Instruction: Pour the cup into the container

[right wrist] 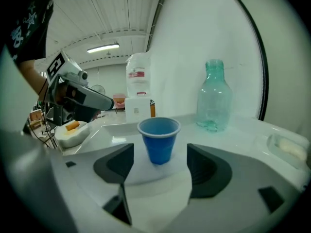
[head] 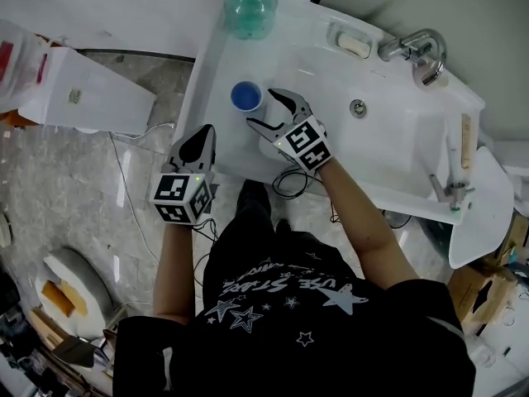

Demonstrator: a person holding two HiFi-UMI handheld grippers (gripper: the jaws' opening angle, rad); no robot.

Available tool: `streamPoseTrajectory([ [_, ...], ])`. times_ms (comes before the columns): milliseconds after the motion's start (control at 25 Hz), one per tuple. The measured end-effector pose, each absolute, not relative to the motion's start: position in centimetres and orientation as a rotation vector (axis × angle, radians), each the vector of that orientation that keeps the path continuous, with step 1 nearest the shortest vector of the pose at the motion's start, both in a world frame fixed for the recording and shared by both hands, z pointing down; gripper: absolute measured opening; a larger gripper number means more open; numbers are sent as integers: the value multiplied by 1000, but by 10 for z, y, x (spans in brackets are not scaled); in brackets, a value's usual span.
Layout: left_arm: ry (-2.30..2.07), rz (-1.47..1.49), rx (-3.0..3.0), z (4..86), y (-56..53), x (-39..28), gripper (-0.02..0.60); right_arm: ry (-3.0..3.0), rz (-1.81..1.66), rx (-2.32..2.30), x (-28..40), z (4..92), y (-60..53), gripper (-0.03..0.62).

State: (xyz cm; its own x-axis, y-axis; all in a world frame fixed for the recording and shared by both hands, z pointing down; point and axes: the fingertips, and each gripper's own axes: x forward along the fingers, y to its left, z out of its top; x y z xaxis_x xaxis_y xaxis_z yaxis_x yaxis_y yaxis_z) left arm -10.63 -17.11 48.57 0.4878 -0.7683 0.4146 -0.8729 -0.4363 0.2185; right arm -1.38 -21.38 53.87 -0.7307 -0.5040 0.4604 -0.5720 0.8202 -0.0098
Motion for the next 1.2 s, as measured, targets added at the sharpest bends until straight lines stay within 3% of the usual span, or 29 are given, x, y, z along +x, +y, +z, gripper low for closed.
streamPoseTrajectory([
  [320, -1352, 322, 2392, 467, -126, -76, 9, -2562, 186, 998, 42, 506, -177, 294],
  [720, -1298, 279, 2503, 435, -51, -28, 9, -2563, 126, 1221, 112, 450, -90, 115],
  [880, -1265, 266, 2542, 425, -19, -7, 9, -2535, 97, 1283, 141, 439, -46, 9],
  [1200, -1191, 241, 2598, 414, 43, 40, 9, -2510, 86, 1353, 199, 420, 32, 6],
])
